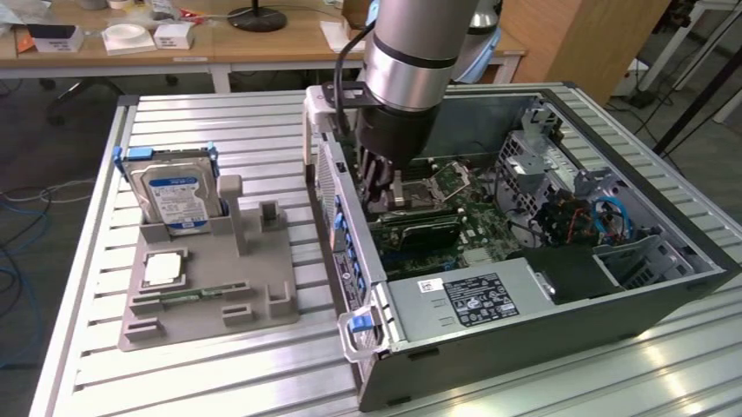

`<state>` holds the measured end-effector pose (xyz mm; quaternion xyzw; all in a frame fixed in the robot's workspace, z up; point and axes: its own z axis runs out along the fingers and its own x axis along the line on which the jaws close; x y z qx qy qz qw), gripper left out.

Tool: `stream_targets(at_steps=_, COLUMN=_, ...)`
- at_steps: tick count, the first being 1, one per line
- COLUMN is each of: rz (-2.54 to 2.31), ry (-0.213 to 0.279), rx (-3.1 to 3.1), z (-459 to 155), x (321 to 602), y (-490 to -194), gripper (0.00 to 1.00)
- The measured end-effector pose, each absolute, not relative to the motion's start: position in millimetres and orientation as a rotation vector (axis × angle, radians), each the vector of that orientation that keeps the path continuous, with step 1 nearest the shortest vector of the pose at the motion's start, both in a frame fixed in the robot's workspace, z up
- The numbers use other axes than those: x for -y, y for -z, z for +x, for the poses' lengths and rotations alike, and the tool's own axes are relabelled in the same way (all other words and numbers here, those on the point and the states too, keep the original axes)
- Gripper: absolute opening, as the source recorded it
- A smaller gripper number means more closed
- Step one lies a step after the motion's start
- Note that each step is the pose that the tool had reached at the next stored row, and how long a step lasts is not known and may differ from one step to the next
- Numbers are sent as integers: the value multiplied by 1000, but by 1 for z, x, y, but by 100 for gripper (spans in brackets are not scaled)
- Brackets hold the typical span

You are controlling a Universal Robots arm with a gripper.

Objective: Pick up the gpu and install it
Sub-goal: 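Press down on the gpu until it lock into place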

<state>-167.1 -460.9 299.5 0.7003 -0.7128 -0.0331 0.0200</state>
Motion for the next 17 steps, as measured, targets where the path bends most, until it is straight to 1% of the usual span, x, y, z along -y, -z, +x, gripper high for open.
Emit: stream_targets(at_steps=17, rz=2163, ry=111, rx=2220, z=-170, x=462, y=-303, gripper=11)
